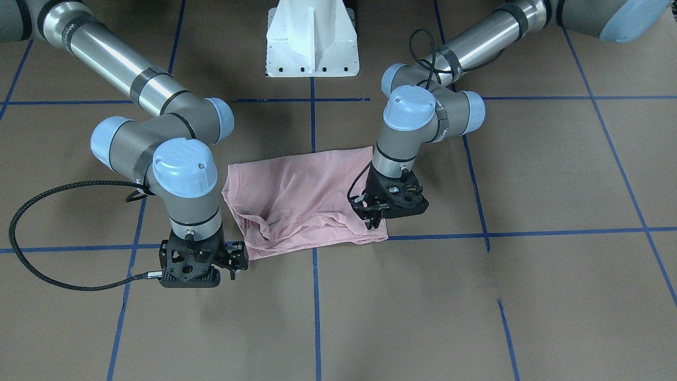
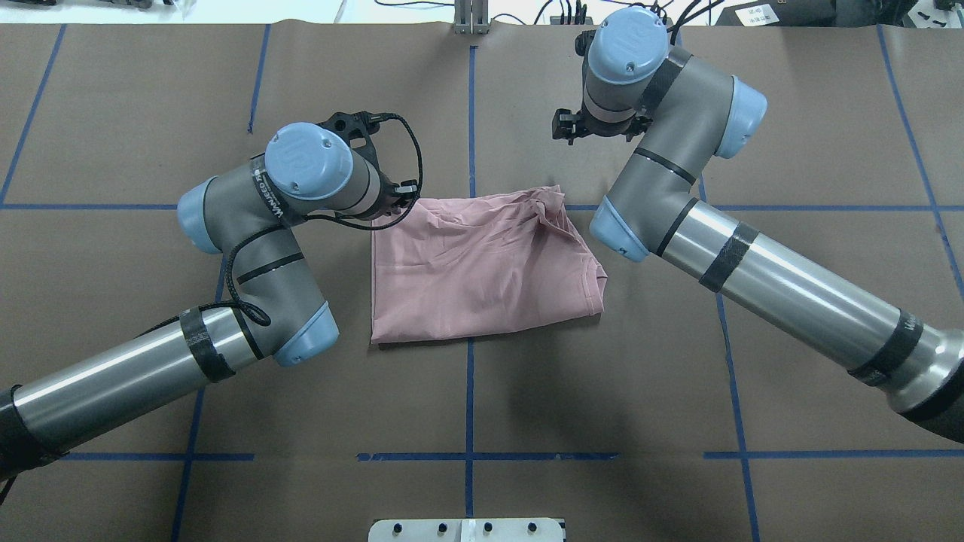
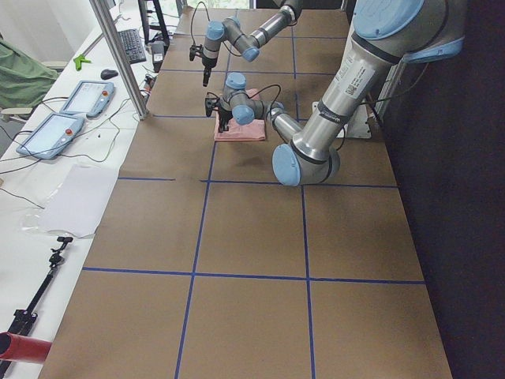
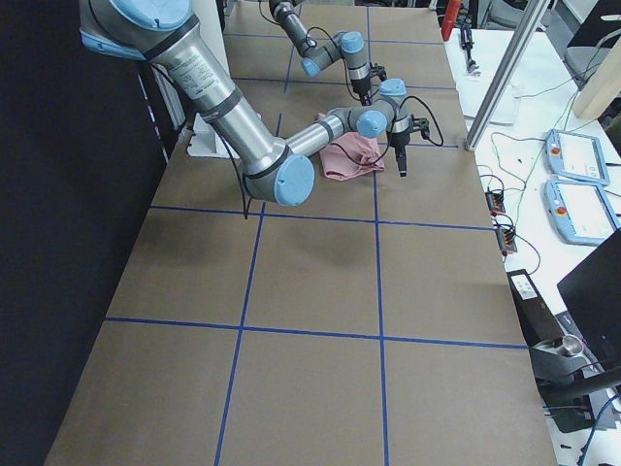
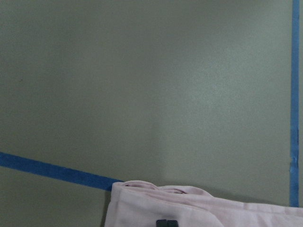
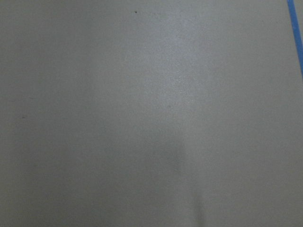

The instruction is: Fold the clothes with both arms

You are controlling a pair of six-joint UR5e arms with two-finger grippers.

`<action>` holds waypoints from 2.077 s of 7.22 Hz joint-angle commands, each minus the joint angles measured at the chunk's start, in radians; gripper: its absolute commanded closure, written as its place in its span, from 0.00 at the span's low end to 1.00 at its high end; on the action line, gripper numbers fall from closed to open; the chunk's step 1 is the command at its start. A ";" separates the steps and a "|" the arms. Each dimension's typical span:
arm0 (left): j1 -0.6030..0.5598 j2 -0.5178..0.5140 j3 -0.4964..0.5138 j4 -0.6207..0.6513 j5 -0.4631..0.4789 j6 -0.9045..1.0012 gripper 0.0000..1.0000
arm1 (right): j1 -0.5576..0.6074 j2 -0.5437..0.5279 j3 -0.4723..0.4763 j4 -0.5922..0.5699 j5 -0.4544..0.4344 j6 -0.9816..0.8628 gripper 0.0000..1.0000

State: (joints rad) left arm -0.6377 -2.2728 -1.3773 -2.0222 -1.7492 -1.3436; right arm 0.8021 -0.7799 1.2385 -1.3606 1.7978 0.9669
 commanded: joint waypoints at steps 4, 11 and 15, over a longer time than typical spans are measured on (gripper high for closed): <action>-0.299 0.359 -0.455 0.202 -0.231 0.735 0.00 | 0.331 -0.339 0.234 -0.014 0.320 -0.540 0.00; -0.828 0.760 -0.419 0.246 -0.510 1.325 0.00 | 0.670 -0.751 0.195 0.053 0.453 -0.941 0.00; -0.896 0.768 -0.292 0.284 -0.593 1.328 0.00 | 0.767 -0.826 0.261 -0.091 0.578 -0.950 0.00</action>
State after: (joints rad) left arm -1.5243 -1.5099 -1.6894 -1.7665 -2.2882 -0.0156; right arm 1.5401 -1.5963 1.4430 -1.3462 2.3338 0.0147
